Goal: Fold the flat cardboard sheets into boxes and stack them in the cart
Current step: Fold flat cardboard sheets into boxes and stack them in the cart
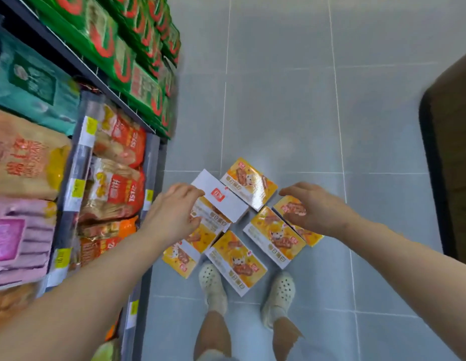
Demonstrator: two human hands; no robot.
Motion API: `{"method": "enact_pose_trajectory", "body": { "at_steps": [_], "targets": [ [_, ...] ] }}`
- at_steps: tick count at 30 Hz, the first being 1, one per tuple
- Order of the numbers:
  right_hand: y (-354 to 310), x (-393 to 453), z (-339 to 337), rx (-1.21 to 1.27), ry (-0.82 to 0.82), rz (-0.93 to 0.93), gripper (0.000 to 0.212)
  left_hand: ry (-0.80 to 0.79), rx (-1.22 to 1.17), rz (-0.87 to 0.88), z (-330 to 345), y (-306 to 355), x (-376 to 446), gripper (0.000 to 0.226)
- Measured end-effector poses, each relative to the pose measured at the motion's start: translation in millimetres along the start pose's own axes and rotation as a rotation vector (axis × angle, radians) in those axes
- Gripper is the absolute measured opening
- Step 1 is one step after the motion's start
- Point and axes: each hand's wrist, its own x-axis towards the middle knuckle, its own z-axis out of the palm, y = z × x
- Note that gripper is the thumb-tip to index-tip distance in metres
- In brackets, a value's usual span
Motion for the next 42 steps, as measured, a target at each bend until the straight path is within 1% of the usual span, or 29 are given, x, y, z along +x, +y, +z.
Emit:
{"method": "enact_pose_trajectory", "body": {
  "at_steps": [4, 9, 11, 14, 16, 19, 20, 22, 23, 25, 27, 29, 32, 34, 37, 40, 42],
  "targets": [
    [19, 53, 45, 0.030, -0.029, 0.082, 0.053, -0.090, 0.084, 0.063, 45, -43, 63, 0.058],
    [38, 129, 124, 0.098, -0.052, 0.143, 0.060, -0.249, 0.235, 0.036, 110, -95, 144, 0.076],
    [46, 158, 152, 0.132, -0.057, 0.163, 0.065, -0.280, 0.269, 0.020, 138, -112, 174, 0.081],
    [60, 205, 199, 0.212, -0.029, 0.209, 0.075, -0.303, 0.304, 0.042, 184, -131, 219, 0.091],
    [64, 232, 230, 0.240, -0.031, 0.208, 0.084, -0.310, 0.323, 0.067, 213, -137, 245, 0.100],
    [59, 263, 274, 0.258, -0.070, 0.177, 0.105, -0.296, 0.356, 0.122, 247, -145, 273, 0.122],
    [56, 270, 285, 0.250, -0.083, 0.162, 0.111, -0.295, 0.358, 0.138, 256, -147, 279, 0.125],
    [52, 284, 308, 0.187, -0.077, 0.144, 0.119, -0.273, 0.353, 0.163, 273, -154, 286, 0.124],
    [51, 288, 315, 0.139, -0.049, 0.148, 0.120, -0.248, 0.337, 0.174, 277, -155, 289, 0.123],
    [51, 293, 327, 0.078, 0.044, 0.154, 0.115, -0.168, 0.278, 0.192, 284, -156, 292, 0.116],
    [52, 295, 334, 0.084, 0.148, 0.142, 0.105, -0.091, 0.223, 0.189, 285, -154, 293, 0.102],
    [56, 295, 335, 0.079, 0.184, 0.132, 0.102, -0.084, 0.196, 0.161, 283, -148, 288, 0.094],
    [58, 286, 325, 0.002, 0.166, 0.081, 0.107, -0.144, 0.176, 0.096, 278, -140, 261, 0.094],
    [55, 271, 307, -0.053, 0.159, 0.020, 0.110, -0.139, 0.154, 0.083, 267, -137, 237, 0.098],
    [47, 240, 267, -0.145, 0.105, -0.062, 0.110, -0.124, 0.114, 0.075, 239, -130, 202, 0.101],
    [32, 201, 208, -0.226, 0.074, -0.121, 0.108, 0.000, 0.022, 0.090, 189, -114, 157, 0.101],
    [20, 174, 166, -0.266, -0.021, -0.150, 0.103, 0.090, -0.019, 0.090, 158, -105, 130, 0.104]
  ]
}}
